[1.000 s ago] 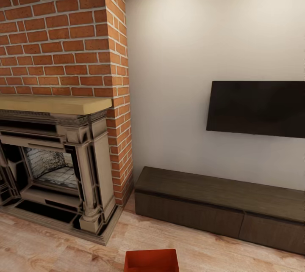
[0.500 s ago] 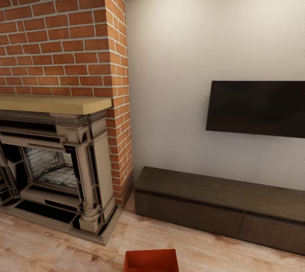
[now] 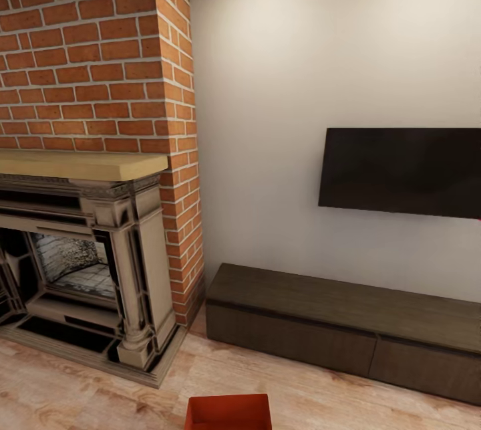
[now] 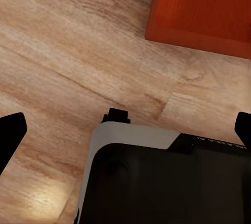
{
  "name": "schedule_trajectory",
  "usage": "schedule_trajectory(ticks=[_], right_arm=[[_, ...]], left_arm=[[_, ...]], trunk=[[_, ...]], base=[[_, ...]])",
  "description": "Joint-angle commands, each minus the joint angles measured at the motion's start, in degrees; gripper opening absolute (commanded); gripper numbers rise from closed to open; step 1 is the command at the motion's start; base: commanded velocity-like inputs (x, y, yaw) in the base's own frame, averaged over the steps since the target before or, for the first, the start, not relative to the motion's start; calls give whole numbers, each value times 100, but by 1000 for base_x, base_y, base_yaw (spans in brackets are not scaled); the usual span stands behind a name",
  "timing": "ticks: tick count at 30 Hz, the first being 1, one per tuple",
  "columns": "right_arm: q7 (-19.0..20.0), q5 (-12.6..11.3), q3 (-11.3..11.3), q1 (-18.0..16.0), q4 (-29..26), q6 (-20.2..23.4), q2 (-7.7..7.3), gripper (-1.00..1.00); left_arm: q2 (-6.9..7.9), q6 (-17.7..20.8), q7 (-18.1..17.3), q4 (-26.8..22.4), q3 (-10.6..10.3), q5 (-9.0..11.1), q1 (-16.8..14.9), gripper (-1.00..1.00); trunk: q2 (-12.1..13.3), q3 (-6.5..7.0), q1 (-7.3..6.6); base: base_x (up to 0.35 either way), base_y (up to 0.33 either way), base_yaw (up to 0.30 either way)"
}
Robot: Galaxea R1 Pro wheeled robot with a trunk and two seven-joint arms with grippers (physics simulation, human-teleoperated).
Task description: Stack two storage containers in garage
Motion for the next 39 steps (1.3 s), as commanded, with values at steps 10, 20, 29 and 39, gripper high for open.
schedule_trajectory(ticks=[10,20,29,39], right_arm=[[-1,-7,31,-10,10,-28,-2,100],[-4,-13,33,-9,10,-25,-2,100],[-4,-7,33,-8,9,-24,-2,100],[-4,-5,38,-9,12,-24,-1,100]], left_arm=[[2,-10,5,3,26,25,-4,100],[-2,-10,5,3,26,25,-4,100],[0,-10,5,3,26,25,-4,100],[2,-10,5,3,26,25,-4,100]], trunk=[[-6,-9,1],[-6,-9,1],[-6,-9,1],[-6,-10,1]], base=[[0,-3,0],[0,43,0],[0,89,0],[0,3,0]])
